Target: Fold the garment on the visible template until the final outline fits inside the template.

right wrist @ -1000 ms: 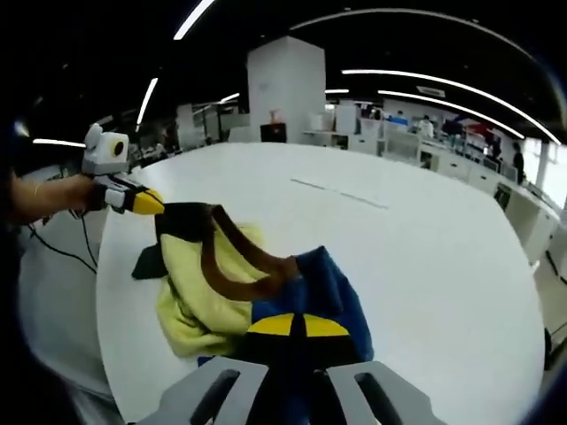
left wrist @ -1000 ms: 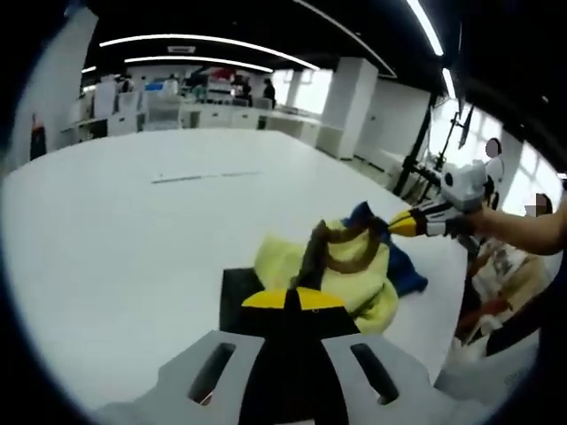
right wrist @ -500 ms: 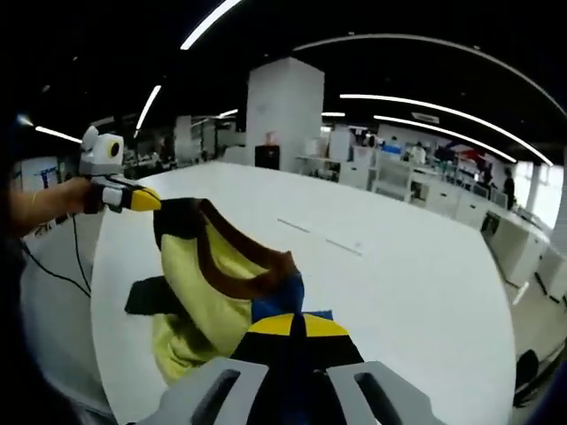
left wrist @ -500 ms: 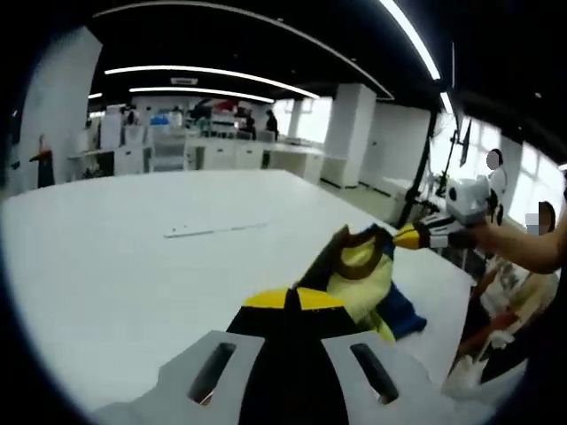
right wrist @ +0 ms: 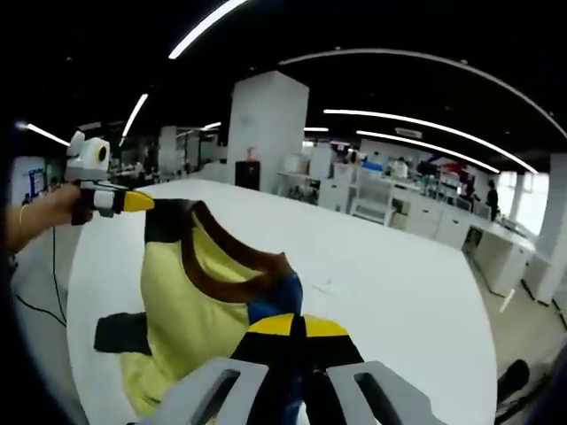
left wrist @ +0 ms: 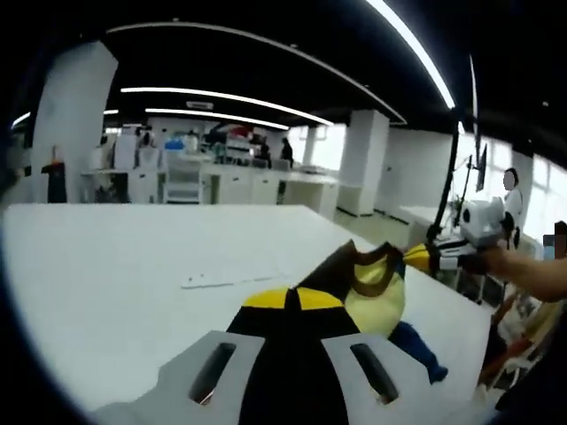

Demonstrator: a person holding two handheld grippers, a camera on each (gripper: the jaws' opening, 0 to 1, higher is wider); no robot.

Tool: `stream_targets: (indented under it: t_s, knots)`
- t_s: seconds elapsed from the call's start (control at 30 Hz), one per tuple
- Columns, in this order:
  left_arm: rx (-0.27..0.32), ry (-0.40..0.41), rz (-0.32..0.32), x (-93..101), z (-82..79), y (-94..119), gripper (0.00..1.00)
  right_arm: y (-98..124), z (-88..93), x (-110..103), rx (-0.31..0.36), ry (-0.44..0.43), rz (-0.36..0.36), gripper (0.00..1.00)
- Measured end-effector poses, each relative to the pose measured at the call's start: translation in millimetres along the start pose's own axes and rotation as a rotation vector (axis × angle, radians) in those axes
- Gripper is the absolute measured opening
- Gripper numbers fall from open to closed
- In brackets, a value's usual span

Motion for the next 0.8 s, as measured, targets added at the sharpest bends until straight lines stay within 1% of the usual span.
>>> stream_targets:
  t_s: [0.1,0.17,0.27,0.43,0.53,0.6,0.67,0.8]
  knots:
    - [0.004,0.013,-0.037,-10.1,1.7,-14.3,0.0,-12.1,-1.0,5.5,0.003,-0.012,0.004,0.0]
    - [-0.006,0.03,-0.07,-17.6,4.9,-24.5,0.0,-23.5,0.4,9.3,0.004,-0.024,0.007,0.0]
    - [-0.019,0.018,-0.1,-26.0,10.5,-43.5,0.0,-43.3,5.7,15.8,-0.014,-0.036,0.025,0.0]
    - [-0.048,0.036,-0.135,-37.0,24.1,-71.4,0.0,-72.1,17.5,26.6,-0.06,-0.048,0.053,0.0]
    - [-0.064,0.037,-0.151,-43.9,31.3,-85.0,0.0,-86.5,22.5,30.9,-0.072,-0.057,0.059,0.0]
    - [-0.069,0.065,-0.155,-50.3,36.2,-94.1,0.0,-97.4,26.9,33.9,-0.095,-0.053,0.07,0.0]
    - [-0.089,0.068,-0.173,-55.2,40.8,-100.7,0.0,-107.1,31.0,37.0,-0.105,-0.054,0.074,0.0]
    - [-0.131,0.055,-0.191,-66.8,54.0,-118.0,0.0,-128.8,43.2,42.2,-0.141,-0.102,0.086,0.0]
Point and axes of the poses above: the point that each gripper's makers call its tool centre point, and the gripper's own axes: y roughly backward along the fingers, x roughly to its right, z roughly out of its underside, the point moved 10 cm from there along y, roughly backward along the fingers, and after that the axes turned 1 degree about -z, right-handed, at the moved point
